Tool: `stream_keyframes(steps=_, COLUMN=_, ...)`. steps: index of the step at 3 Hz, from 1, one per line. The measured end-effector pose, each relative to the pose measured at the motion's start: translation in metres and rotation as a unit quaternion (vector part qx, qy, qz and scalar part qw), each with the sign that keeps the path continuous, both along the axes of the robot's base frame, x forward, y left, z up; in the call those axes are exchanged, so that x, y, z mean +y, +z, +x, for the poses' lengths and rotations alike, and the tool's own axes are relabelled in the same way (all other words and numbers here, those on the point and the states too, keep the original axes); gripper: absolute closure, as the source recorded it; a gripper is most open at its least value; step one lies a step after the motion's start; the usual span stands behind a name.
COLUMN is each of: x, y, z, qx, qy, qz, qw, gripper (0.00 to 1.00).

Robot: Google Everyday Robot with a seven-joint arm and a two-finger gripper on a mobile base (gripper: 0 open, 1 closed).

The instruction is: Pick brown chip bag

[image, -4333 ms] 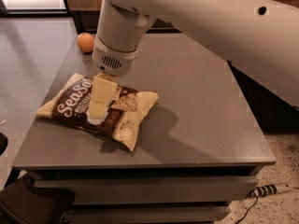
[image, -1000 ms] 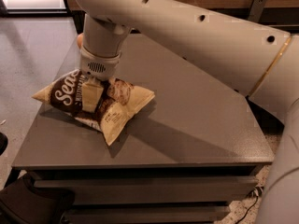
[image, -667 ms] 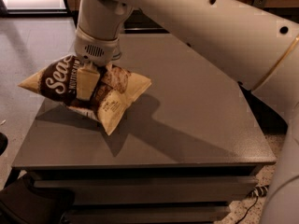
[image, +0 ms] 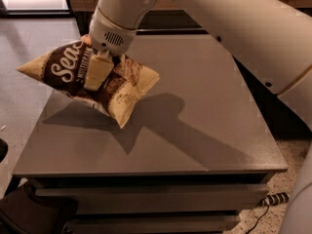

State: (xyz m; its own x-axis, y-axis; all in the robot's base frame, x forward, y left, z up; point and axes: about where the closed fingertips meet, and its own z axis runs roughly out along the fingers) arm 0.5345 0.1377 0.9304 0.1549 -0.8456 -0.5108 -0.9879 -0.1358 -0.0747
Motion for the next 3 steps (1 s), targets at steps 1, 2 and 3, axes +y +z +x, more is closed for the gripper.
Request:
stream_keyframes(steps=1, x=-0.007, y=0.012, z=0.006, qx=-0.013, qy=0.012, qz=0.036, qw=0.9992, gripper=1.0)
stream_keyframes(steps=2, x=-0.011, y=0.025, z=0.007, qx=-0.031, qy=0.02, qz=0.06, qw=0.9975, gripper=1.0)
stream_keyframes(steps=3, x=-0.011, y=0.038, z=0.006, qx=-0.05, qy=0.03, qz=0.081, qw=0.995, gripper=1.0)
